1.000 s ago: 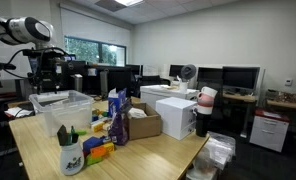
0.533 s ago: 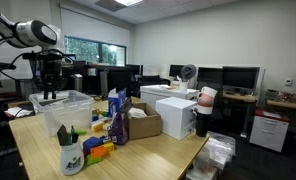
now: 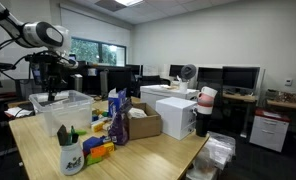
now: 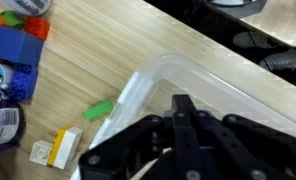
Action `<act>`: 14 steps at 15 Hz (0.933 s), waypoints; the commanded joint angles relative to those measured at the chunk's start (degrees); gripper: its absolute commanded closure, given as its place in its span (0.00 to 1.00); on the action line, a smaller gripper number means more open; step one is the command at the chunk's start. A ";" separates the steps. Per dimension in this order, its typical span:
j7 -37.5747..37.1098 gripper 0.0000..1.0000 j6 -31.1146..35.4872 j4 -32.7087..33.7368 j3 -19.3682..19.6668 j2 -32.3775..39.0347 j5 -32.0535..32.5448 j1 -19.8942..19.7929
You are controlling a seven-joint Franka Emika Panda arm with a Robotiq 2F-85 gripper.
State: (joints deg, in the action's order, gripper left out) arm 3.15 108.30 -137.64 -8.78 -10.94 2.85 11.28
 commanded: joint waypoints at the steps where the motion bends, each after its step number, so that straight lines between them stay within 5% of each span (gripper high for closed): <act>1: -4.69 0.99 4.86 -2.17 0.97 -0.51 -4.79 -1.62; 5: -9.95 0.99 10.18 -3.60 1.71 -0.84 -7.49 -2.96; 6: -11.12 0.80 11.39 -3.99 1.88 -1.31 -8.05 -3.26; 14: -19.76 0.43 17.35 -4.87 2.10 -4.56 -6.79 -5.49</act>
State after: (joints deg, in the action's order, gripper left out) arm -12.05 123.10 -140.41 -6.12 -12.26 -4.27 7.22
